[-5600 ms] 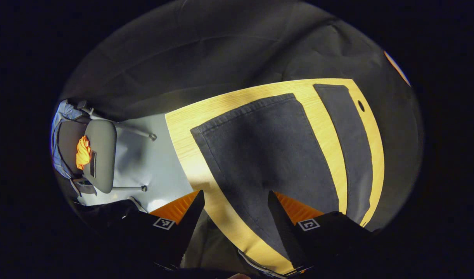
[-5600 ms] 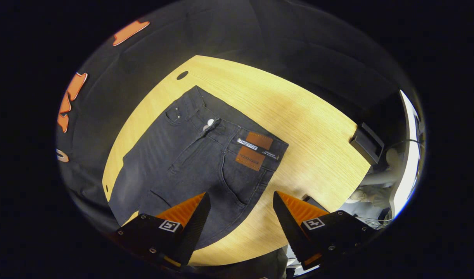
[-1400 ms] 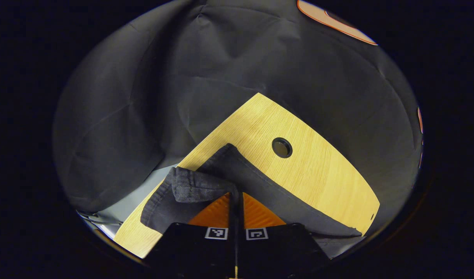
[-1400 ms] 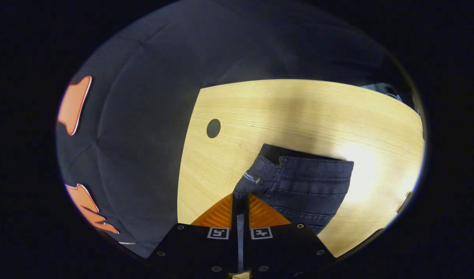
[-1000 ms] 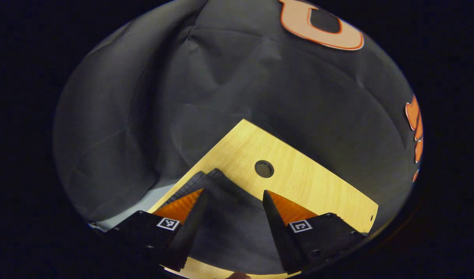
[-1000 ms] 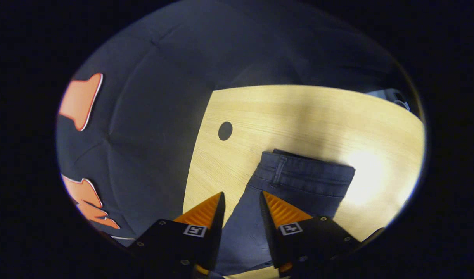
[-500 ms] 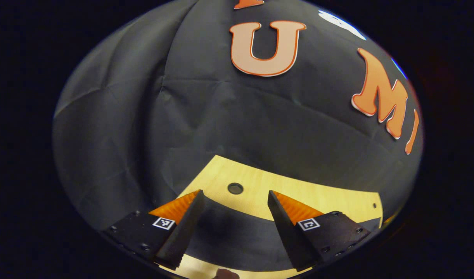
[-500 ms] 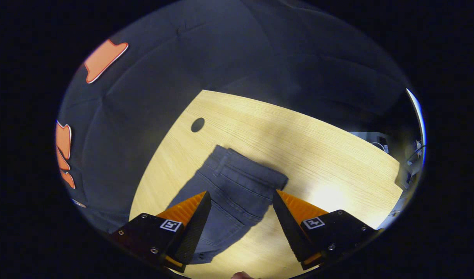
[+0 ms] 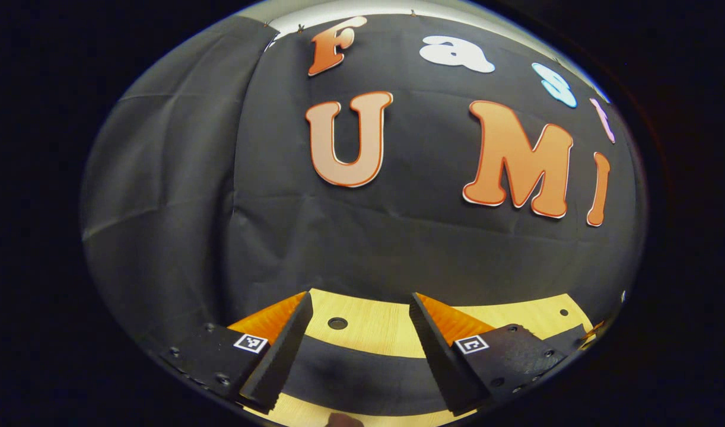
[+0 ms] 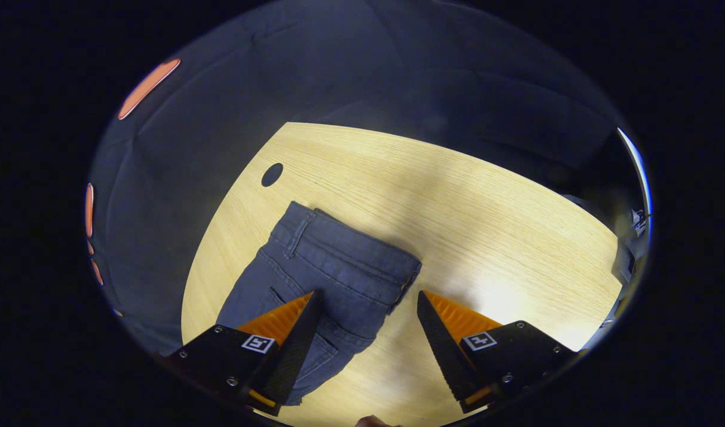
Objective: Grasp the waist and the cuffs of the jeans and fold them to make the two legs overlap; first hold the waist and fold one-third of the jeans toward the cuffs, then hold the cuffs and fold the remaining one-third in the same direction to finish folding.
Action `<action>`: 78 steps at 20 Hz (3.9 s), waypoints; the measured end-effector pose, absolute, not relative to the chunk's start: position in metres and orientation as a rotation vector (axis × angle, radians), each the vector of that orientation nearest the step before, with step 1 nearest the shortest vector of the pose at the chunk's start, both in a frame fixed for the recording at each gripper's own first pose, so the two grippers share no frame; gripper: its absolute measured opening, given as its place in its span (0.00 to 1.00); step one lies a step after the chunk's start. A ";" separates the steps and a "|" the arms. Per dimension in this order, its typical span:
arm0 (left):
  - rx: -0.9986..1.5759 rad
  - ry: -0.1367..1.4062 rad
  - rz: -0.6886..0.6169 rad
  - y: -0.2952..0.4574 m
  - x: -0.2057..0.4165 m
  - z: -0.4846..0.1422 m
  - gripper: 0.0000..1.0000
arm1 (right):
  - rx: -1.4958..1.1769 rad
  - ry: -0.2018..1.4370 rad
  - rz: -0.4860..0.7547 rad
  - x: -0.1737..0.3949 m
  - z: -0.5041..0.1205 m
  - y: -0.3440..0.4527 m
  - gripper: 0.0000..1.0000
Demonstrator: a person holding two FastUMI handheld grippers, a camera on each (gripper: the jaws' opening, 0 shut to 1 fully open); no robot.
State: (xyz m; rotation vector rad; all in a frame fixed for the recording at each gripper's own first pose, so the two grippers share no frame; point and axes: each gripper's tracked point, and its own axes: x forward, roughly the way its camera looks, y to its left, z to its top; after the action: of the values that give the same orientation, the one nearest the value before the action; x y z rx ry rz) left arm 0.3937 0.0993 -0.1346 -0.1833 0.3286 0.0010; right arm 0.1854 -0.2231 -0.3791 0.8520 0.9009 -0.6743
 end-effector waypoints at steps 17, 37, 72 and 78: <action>0.112 0.172 -0.127 0.018 0.340 -0.078 1.00 | 0.956 0.718 -0.616 0.210 -0.388 -0.214 0.27; -0.007 0.160 -0.163 0.056 0.328 -0.089 0.99 | 0.437 0.471 -0.340 0.246 -0.196 -0.055 0.25; -0.367 0.801 0.008 0.149 0.302 -0.248 0.99 | 0.135 0.651 0.077 0.243 -0.240 0.189 0.94; -0.537 1.201 0.156 0.188 0.301 -0.367 0.99 | 0.100 0.493 -0.120 0.211 -0.179 0.122 0.97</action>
State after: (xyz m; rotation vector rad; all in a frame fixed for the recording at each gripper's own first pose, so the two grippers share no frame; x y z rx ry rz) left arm 0.3014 0.1880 -0.3667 -0.5366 1.2010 0.1563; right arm 0.2109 0.1217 -0.1790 0.1000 0.4930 -0.1200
